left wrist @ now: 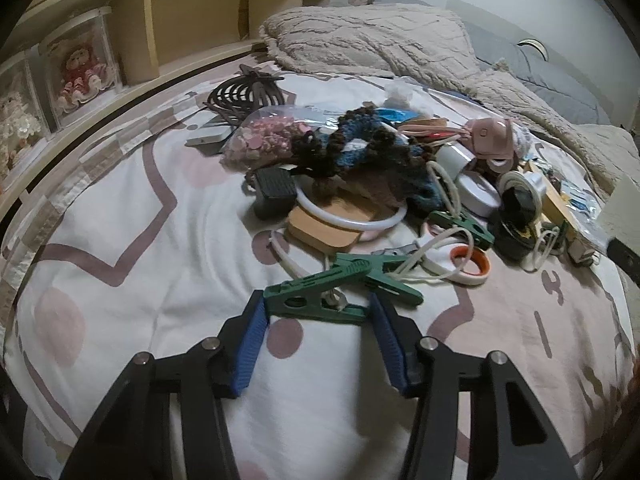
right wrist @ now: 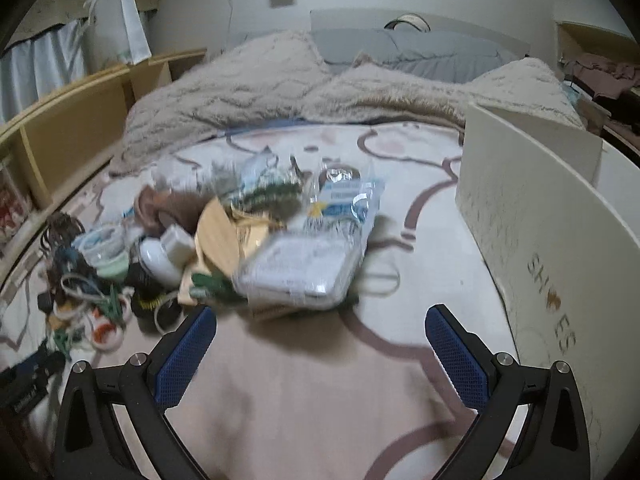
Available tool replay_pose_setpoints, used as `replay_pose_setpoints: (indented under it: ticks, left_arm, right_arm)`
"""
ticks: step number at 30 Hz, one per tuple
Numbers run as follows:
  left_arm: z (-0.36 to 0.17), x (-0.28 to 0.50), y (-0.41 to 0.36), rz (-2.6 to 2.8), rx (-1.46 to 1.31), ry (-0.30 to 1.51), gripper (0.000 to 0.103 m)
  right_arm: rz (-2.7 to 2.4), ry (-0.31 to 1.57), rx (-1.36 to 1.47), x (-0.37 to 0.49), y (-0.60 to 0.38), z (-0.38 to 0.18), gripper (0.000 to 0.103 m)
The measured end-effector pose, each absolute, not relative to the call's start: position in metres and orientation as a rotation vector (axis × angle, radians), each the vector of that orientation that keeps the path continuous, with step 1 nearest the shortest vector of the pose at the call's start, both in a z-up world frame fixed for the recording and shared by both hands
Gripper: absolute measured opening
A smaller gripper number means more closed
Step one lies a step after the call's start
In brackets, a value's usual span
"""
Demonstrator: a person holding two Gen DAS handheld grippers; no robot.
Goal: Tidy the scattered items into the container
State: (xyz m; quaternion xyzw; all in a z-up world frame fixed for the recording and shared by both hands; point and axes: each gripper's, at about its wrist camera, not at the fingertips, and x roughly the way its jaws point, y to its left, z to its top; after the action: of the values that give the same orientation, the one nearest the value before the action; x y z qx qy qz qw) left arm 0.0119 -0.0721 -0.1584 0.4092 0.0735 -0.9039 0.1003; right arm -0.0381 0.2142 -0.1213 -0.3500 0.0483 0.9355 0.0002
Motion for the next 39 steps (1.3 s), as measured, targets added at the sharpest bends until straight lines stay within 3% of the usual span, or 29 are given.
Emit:
replay_pose_setpoints:
  ticks: [12, 23, 35, 39]
  left_arm:
    - [-0.158, 0.014, -0.059, -2.731, 1.225, 0.19, 0.052]
    - [-0.158, 0.014, -0.059, -2.729, 1.226, 0.192, 0.052]
    - [-0.159, 0.018, -0.058, -2.677, 1.207, 0.142, 0.053]
    - [-0.16, 0.018, -0.06, -2.656, 1.207, 0.131, 0.063]
  right_arm:
    - [2.952, -0.014, -1.089, -0.069, 0.187, -0.13, 0.103]
    - [2.829, 0.176, -1.119, -0.07, 0.219, -0.137, 0.103]
    - [2.817, 0.074, -1.143, -0.082, 0.211, -0.139, 0.103]
    - [2.806, 0.125, -1.186, -0.09, 0.217, -0.145, 0.101]
